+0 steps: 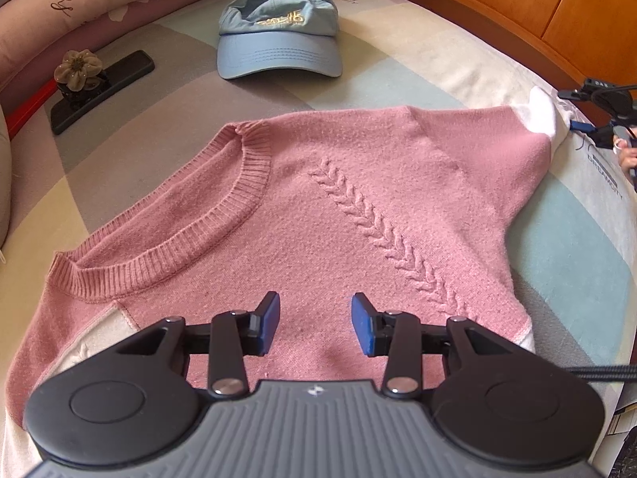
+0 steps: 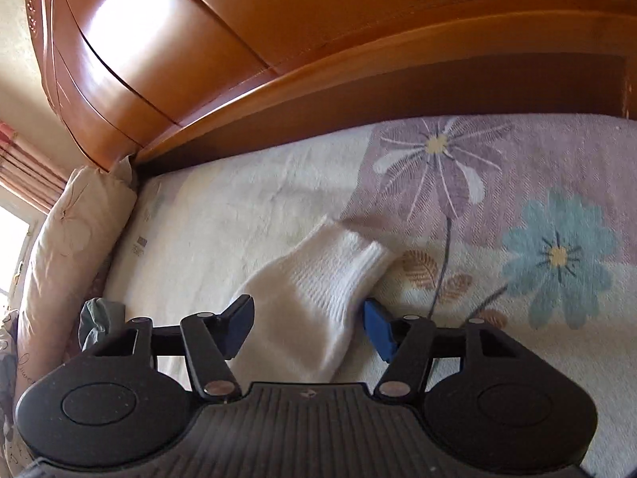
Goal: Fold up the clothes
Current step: 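Grasp the cream cuff with the right tool and lay the sleeve straight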
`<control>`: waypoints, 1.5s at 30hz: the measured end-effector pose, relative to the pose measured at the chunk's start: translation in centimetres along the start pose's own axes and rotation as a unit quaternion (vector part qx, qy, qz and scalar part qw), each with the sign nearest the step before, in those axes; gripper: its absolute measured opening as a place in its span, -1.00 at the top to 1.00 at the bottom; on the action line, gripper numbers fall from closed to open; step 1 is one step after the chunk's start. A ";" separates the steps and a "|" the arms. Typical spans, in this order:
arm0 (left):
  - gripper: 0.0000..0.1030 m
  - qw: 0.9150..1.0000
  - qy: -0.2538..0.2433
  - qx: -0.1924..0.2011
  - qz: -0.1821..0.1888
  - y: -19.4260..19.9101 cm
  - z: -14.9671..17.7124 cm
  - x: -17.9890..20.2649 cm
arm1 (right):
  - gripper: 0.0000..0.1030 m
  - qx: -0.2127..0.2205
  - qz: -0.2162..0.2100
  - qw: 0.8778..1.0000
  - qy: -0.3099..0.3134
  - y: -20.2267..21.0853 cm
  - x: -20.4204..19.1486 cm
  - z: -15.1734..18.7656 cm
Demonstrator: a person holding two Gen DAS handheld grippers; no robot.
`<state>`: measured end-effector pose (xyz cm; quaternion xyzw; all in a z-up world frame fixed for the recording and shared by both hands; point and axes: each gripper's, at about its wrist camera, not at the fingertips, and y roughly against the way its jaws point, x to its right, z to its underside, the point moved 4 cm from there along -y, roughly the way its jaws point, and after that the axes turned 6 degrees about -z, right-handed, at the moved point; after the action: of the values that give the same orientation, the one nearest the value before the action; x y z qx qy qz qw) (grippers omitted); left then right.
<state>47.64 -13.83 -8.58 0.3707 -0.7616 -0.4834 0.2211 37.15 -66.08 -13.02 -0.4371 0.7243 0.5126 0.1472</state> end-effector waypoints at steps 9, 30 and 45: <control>0.21 1.000 -0.004 0.007 -0.003 0.6 -0.1 -0.2 | 0.79 0.008 0.089 0.995 0.050 0.6 -0.9 -0.8; 0.15 1.000 -0.002 0.019 -0.010 0.9 -0.3 -0.6 | -0.09 -0.300 -0.163 0.904 0.256 -2.6 -17.0 16.7; 0.15 1.000 0.022 0.016 -0.011 1.0 0.3 -1.6 | -0.16 -0.166 -0.066 0.967 0.180 1.1 -10.0 6.5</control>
<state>48.09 -12.11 -7.74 0.3930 -0.7599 -0.4659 0.2262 40.51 -55.52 -8.59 -0.5877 0.6129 0.5275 -0.0267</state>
